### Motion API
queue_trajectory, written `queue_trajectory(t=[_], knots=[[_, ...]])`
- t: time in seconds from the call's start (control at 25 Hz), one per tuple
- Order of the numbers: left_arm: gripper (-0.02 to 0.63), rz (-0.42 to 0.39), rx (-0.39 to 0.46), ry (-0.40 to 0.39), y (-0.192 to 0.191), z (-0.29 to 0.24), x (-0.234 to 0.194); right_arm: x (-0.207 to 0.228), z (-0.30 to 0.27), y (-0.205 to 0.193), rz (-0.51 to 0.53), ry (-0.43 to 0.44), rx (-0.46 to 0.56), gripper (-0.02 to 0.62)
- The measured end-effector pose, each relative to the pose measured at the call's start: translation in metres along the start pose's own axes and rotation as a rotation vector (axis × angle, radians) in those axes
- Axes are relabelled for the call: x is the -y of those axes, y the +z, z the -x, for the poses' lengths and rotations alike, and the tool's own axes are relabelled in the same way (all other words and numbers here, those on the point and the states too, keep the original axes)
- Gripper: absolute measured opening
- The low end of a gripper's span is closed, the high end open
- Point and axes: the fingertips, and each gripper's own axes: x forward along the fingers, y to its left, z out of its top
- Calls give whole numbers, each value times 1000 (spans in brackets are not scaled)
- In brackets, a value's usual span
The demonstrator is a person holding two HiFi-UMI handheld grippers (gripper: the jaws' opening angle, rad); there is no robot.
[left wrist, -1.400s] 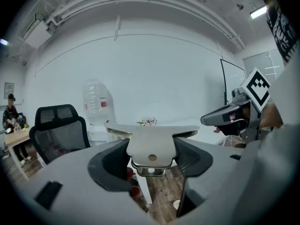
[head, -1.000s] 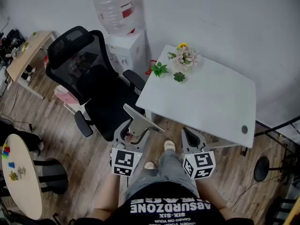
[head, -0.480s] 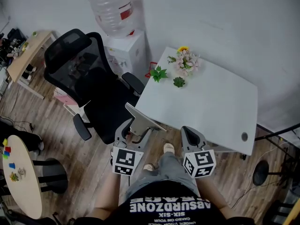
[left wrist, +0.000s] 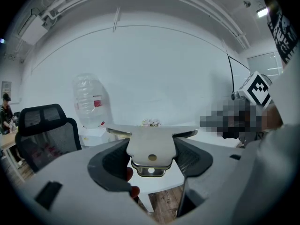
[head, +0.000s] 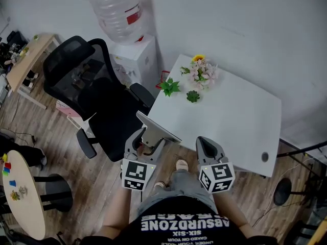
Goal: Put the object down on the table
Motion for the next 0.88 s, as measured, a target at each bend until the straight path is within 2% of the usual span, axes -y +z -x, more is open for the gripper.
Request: queue_trajectory(t=[0.36,0.88], knots=[[287,12,5,5,15,-32,-5,26,-21,9,-10,5,-4,-3],[285,43,16,44,29,-71,-13,56,-57,16,-6,58,-22,-3]])
